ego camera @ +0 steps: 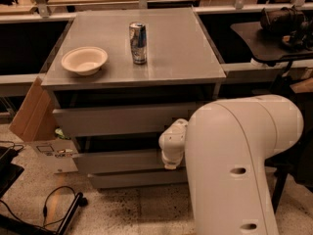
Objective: Open middle drawer
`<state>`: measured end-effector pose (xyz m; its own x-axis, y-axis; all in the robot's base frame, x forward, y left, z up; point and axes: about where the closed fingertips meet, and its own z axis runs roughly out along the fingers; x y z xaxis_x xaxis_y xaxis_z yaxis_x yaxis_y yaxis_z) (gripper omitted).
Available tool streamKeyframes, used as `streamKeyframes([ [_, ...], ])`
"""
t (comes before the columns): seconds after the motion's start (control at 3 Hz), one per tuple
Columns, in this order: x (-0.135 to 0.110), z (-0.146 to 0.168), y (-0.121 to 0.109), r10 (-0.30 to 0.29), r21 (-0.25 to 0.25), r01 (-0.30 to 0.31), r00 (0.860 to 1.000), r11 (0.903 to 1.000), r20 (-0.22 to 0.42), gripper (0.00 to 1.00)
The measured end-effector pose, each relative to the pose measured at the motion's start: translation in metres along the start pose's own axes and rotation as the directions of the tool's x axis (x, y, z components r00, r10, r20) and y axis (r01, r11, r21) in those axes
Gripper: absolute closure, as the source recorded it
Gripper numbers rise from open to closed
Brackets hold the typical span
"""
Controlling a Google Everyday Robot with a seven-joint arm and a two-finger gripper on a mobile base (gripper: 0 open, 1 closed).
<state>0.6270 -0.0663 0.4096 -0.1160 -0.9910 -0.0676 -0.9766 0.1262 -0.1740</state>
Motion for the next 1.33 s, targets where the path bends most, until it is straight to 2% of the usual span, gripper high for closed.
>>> streamKeyframes([
  [0.33, -0.0004, -0.0061, -0.0011, 0.0, 0.0, 0.0, 1.0, 1.0, 0.0, 0.95],
  [0.67, -0.0006, -0.0096, -0.0017, 0.0, 0.0, 0.0, 1.0, 1.0, 0.0, 0.0],
  [1.0, -0.0006, -0.0095, -0.0016, 0.0, 0.0, 0.0, 1.0, 1.0, 0.0, 0.0],
  [1.33, -0.0003, -0.0083, -0.0005, 0.0, -0.003, 0.0, 1.0, 1.0, -0.001, 0.16],
])
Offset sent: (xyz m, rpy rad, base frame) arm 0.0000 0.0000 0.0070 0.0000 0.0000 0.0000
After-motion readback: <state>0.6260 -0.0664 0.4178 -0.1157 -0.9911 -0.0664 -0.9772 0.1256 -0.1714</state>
